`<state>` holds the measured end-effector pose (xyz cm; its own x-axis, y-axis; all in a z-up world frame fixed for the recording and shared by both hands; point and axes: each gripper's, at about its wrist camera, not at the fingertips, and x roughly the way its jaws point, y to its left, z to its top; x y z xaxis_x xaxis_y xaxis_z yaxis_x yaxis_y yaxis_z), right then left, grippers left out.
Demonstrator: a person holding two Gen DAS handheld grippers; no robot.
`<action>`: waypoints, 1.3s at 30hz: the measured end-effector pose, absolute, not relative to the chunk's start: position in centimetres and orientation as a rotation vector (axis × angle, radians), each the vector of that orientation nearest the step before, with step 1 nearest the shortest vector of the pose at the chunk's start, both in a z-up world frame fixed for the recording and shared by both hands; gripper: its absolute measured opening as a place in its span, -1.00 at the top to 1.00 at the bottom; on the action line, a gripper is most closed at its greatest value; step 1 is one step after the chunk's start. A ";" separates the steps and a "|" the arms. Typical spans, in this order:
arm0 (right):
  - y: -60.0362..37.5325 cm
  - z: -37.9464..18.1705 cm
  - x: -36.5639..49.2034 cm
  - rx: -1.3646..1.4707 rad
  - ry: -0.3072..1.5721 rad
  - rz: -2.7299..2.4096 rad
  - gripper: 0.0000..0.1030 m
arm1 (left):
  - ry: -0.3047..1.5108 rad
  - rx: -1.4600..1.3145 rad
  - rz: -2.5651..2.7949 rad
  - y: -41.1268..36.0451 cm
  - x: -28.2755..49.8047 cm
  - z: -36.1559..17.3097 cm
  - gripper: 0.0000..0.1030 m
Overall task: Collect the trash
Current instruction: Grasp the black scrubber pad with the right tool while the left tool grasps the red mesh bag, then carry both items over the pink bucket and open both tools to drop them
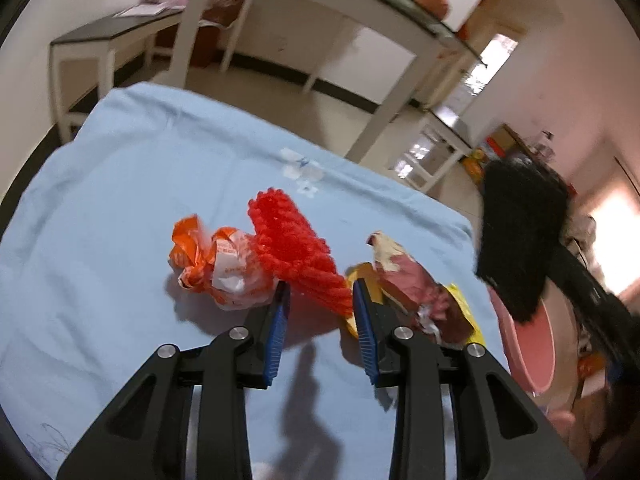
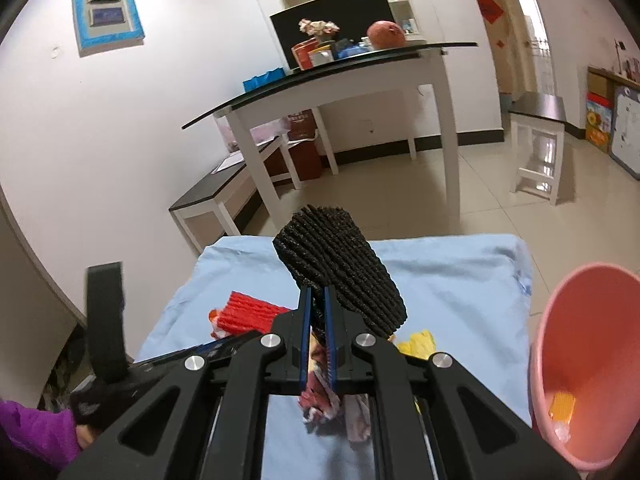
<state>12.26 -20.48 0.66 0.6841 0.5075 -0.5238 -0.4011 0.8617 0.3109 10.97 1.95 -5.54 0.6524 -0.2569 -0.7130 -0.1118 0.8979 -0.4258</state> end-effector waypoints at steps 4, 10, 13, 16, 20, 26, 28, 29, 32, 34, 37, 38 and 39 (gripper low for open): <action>-22.1 0.2 11.7 0.210 0.638 0.496 0.88 | 0.854 -0.462 -0.025 1.8 11.7 -5.9 0.40; -24.7 0.0 11.4 0.272 0.631 0.457 0.88 | 0.831 -0.421 -0.028 1.1 11.5 -5.3 0.76; -25.9 -0.2 11.1 0.313 0.626 0.448 0.88 | 0.798 -0.396 -0.048 0.7 11.0 -4.2 0.77; -26.8 0.0 10.8 0.338 0.614 0.432 0.88 | 0.748 -0.362 -0.058 0.3 10.3 -2.7 0.77; -28.4 0.3 10.2 0.361 0.594 0.399 0.88 | 0.689 -0.329 -0.089 -0.4 9.5 -0.5 0.77; -31.1 0.3 9.2 0.384 0.579 0.329 0.88 | 0.643 -0.276 -0.166 -2.9 8.8 1.7 0.77; -31.8 0.2 8.8 0.387 0.577 0.301 0.88 | 0.640 -0.261 -0.200 -4.2 8.8 2.2 0.77; -32.4 0.0 8.6 0.390 0.577 0.282 0.88 | 0.640 -0.254 -0.213 -4.8 8.8 2.3 0.77; -33.7 -0.4 8.2 0.403 0.583 0.246 0.88 | 0.643 -0.232 -0.267 -6.8 8.9 2.7 0.76; -34.6 -0.8 7.9 0.408 0.588 0.213 0.88 | 0.647 -0.217 -0.304 -8.2 8.9 2.9 0.77; -36.0 -1.5 7.5 0.405 0.590 0.162 0.88 | 0.655 -0.196 -0.360 -10.4 9.0 3.1 0.76; -36.5 -1.6 7.3 0.401 0.589 0.141 0.87 | 0.659 -0.188 -0.381 -11.2 9.0 3.2 0.76; -37.0 -1.8 7.1 0.400 0.588 0.126 0.87 | 0.660 -0.178 -0.402 -12.1 9.1 3.3 0.76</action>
